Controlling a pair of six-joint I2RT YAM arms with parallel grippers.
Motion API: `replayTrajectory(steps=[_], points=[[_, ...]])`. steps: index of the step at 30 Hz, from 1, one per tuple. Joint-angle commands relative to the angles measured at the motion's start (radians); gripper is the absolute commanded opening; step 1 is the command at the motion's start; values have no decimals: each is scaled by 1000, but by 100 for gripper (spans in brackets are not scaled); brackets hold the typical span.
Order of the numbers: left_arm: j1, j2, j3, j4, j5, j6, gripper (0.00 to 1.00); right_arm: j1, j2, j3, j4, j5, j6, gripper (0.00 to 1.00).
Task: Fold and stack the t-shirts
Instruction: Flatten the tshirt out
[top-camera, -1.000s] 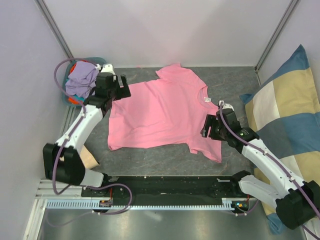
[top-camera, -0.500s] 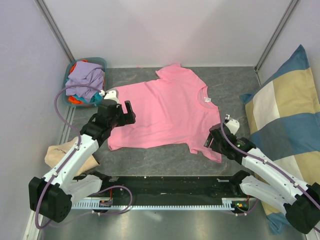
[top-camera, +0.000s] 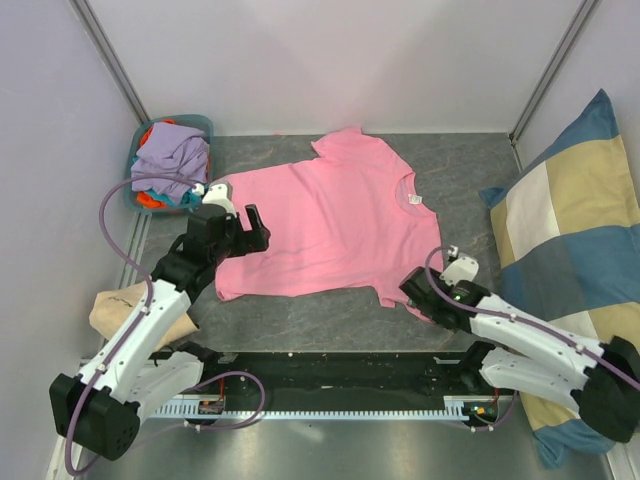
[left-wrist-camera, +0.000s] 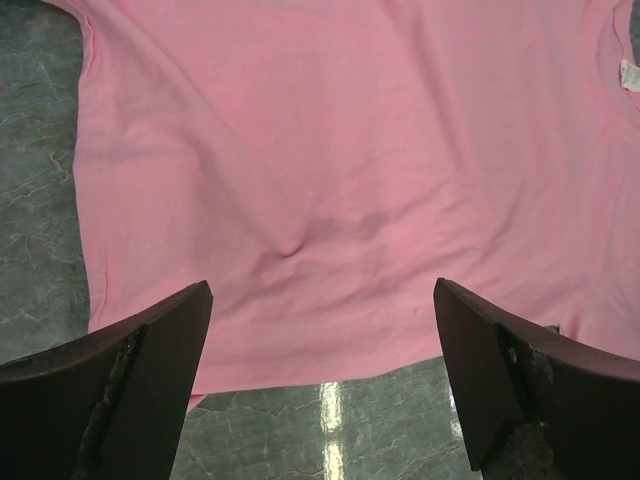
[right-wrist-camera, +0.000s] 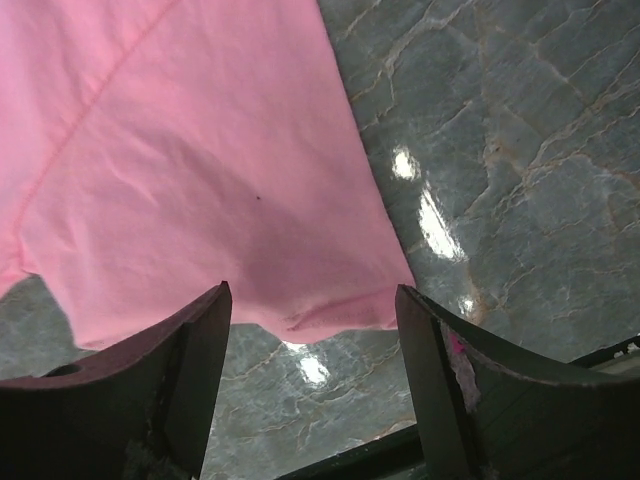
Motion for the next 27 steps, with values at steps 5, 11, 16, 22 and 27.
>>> replayTrajectory(steps=[5,11,16,22,27], points=[[0,-80,-48,-8,48,-7,100,228,272,98,-13,97,224,76],[0,-104,-71,-14,61,2,100,299,361,106,27,94,297,76],[0,-115,-84,-25,61,12,100,305,427,100,87,77,277,76],[0,-132,-90,-28,50,11,100,308,515,138,153,80,226,76],[0,-157,-78,-49,59,8,100,316,624,262,174,57,108,77]])
